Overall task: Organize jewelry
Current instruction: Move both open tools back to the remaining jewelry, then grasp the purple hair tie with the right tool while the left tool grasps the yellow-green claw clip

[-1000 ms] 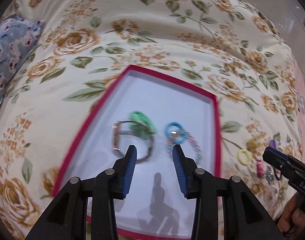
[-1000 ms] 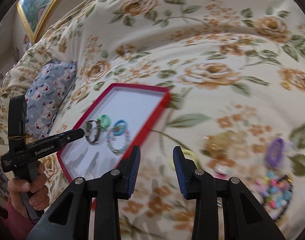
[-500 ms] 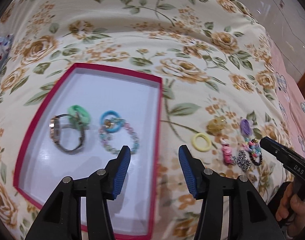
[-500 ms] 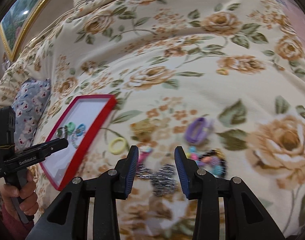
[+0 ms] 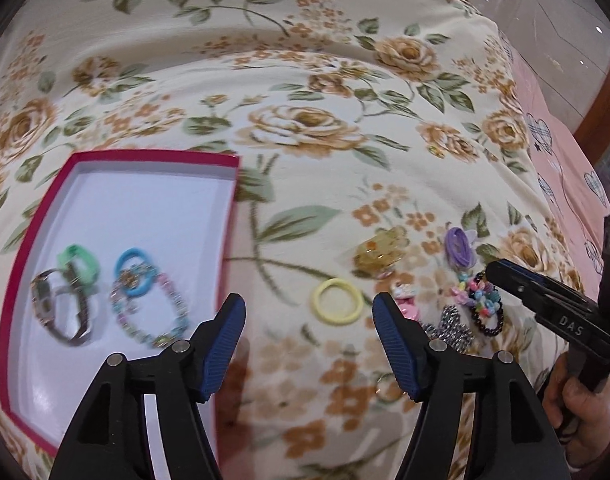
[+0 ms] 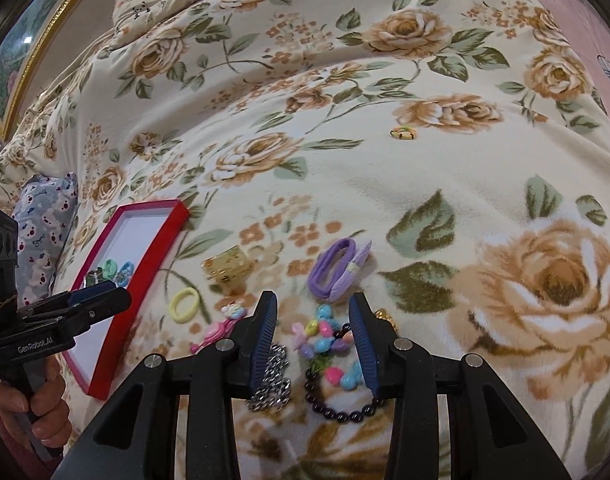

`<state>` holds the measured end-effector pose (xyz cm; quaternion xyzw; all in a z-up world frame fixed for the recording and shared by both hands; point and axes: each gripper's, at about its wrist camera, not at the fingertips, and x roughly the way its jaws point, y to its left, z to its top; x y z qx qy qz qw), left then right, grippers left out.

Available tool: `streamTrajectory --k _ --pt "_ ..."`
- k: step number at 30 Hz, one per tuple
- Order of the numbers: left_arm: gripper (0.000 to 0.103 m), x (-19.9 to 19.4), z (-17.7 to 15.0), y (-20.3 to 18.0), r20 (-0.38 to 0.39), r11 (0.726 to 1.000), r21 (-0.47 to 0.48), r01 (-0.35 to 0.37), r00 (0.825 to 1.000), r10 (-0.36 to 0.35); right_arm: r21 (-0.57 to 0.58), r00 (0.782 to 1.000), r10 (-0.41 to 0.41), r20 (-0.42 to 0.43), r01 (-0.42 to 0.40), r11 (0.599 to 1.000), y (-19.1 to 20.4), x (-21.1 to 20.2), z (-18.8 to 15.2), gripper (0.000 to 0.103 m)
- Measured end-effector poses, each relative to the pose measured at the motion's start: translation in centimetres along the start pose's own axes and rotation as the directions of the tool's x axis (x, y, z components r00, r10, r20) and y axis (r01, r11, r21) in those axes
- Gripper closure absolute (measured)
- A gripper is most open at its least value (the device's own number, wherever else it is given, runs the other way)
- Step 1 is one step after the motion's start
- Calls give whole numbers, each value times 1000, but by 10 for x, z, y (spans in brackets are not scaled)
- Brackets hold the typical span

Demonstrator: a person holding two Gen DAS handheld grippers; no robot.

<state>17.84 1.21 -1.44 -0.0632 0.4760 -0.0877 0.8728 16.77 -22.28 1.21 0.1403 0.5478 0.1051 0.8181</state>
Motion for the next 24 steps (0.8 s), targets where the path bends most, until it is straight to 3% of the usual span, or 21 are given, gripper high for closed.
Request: streamTrajectory --k 3,7,18,21,24 --pt "37 14 9 -8 -10 1000 19 13 1000 -13 13 1000 -6 -6 6 1000 -6 5 5 64" --pt "28 36 19 -19 -32 998 51 39 999 -38 40 1000 2 -18 -1 999 -14 14 13 64" --pt "27 100 42 -41 -86 993 113 38 996 -28 66 998 17 -56 -13 998 -25 34 17 66" --pt "33 110 43 -46 -88 992 123 38 996 -27 73 998 16 -60 -12 997 -28 37 16 81" --pt "61 118 43 -50 -104 990 132 50 994 -36 78 998 14 -55 -10 997 -30 36 16 87"
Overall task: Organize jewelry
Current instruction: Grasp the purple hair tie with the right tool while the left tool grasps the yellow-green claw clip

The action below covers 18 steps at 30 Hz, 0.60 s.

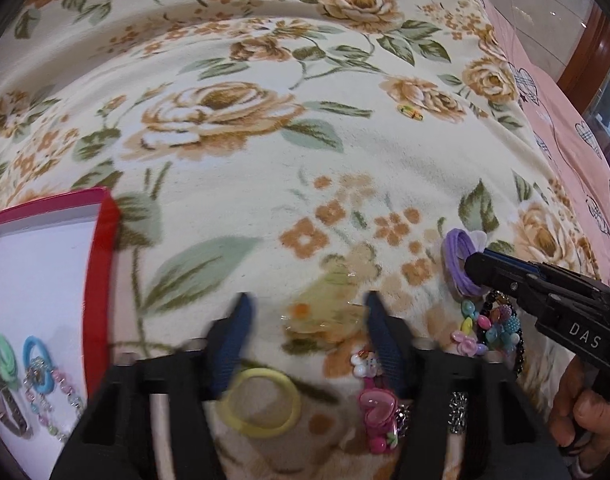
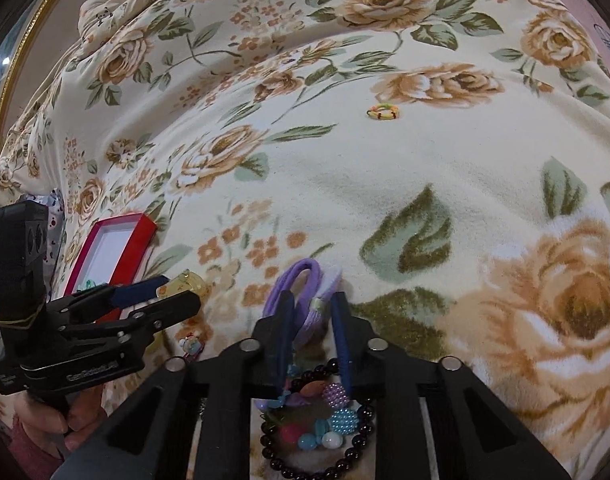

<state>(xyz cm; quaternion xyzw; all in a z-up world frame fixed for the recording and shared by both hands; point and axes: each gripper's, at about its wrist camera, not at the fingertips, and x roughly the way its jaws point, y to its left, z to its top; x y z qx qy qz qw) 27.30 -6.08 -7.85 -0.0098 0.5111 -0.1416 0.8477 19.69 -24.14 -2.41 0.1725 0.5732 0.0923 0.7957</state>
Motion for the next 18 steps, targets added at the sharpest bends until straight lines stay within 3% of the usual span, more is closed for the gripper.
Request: streamTrajectory --k 7,18 --pt "65 -5 -2 -3 23 1000 24 -3 1000 2 -7 999 6 32 -6 1000 3 -10 1 90" --pt "65 -65 -26 18 102 999 -34 2 995 1 -63 997 58 54 -54 997 35 -25 -1 90"
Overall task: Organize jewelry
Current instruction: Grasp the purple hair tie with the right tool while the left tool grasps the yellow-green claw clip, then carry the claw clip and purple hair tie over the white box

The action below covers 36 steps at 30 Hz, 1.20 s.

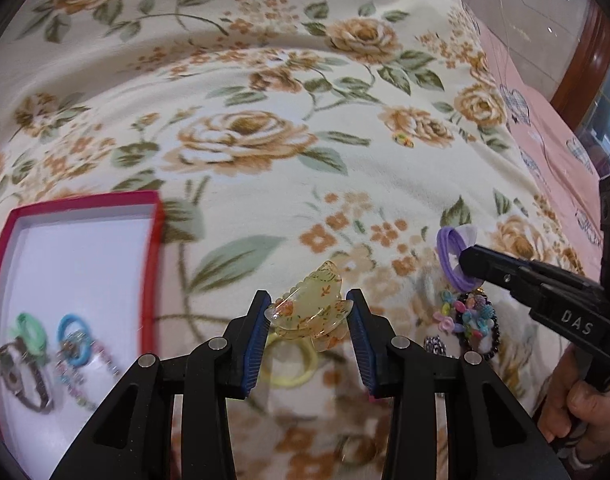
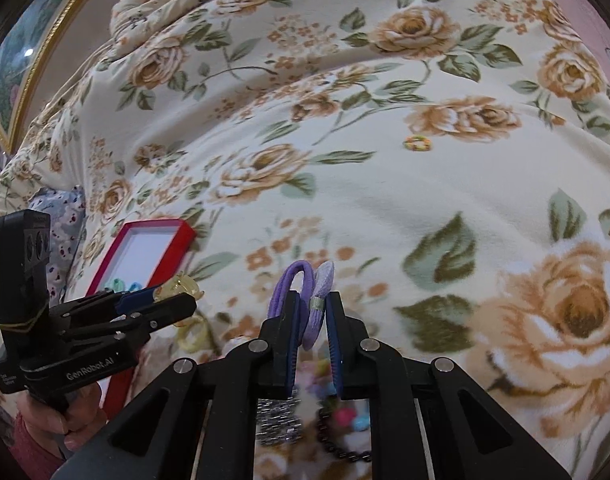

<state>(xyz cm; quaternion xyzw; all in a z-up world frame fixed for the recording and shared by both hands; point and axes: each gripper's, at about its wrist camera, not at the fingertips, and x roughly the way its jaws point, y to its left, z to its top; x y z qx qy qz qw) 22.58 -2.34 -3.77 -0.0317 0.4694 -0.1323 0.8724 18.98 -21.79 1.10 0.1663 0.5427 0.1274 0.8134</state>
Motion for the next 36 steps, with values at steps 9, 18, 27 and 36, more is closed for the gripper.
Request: streamTrajectory --k 9,18,27,36 --pt "65 -57 -28 30 55 997 -69 -38 998 41 -73 998 56 -24 -58 996 45 2 -8 90" --pt "65 -101 -58 60 81 987 -144 -71 993 83 -134 993 106 -48 -111 985 86 7 -15 90" --pt "65 -127 -79 90 87 969 -226 -99 989 122 -188 985 150 -85 -164 968 125 18 -23 90" --pt "65 -142 -93 112 89 952 -276 -133 983 163 -237 975 187 -121 -211 948 163 31 -29 90"
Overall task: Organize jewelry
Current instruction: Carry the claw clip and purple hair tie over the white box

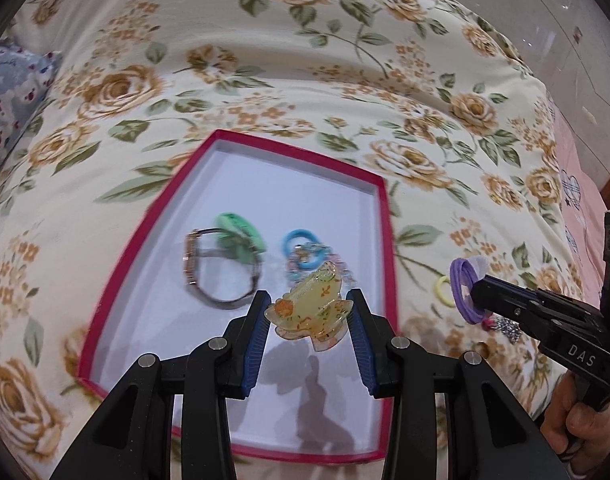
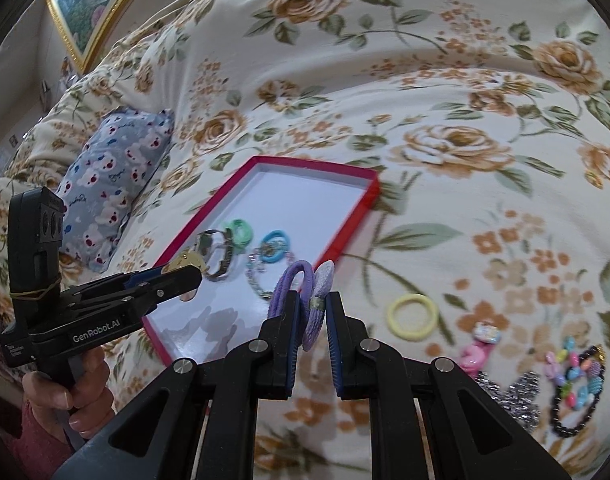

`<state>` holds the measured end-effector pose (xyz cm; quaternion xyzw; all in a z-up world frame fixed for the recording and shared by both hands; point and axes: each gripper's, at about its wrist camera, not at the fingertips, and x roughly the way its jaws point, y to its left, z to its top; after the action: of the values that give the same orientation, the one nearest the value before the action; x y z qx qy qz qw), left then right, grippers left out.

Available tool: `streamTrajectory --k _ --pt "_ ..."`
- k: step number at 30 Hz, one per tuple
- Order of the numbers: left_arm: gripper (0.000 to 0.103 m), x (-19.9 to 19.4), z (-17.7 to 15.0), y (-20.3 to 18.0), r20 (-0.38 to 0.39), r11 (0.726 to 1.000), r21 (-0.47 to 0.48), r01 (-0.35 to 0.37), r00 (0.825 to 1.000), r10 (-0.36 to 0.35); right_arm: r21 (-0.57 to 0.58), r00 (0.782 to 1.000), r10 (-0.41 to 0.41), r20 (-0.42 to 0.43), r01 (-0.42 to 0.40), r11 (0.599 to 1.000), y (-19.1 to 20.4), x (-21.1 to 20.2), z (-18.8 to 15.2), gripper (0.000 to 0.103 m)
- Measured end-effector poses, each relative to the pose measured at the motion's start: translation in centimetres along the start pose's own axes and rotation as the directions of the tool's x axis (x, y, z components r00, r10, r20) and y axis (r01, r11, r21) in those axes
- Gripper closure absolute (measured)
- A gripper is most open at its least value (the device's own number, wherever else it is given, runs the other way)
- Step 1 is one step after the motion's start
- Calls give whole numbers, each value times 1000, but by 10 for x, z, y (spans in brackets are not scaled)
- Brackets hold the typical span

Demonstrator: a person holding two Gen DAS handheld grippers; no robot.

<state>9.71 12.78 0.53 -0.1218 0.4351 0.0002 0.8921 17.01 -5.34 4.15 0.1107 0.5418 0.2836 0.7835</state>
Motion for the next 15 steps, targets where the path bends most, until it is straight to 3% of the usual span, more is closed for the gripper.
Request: streamTrajectory --k 15 --pt "65 6 -2 36 -18 993 -47 -111 994 110 -102 995 48 -85 -57 993 50 48 4 90"
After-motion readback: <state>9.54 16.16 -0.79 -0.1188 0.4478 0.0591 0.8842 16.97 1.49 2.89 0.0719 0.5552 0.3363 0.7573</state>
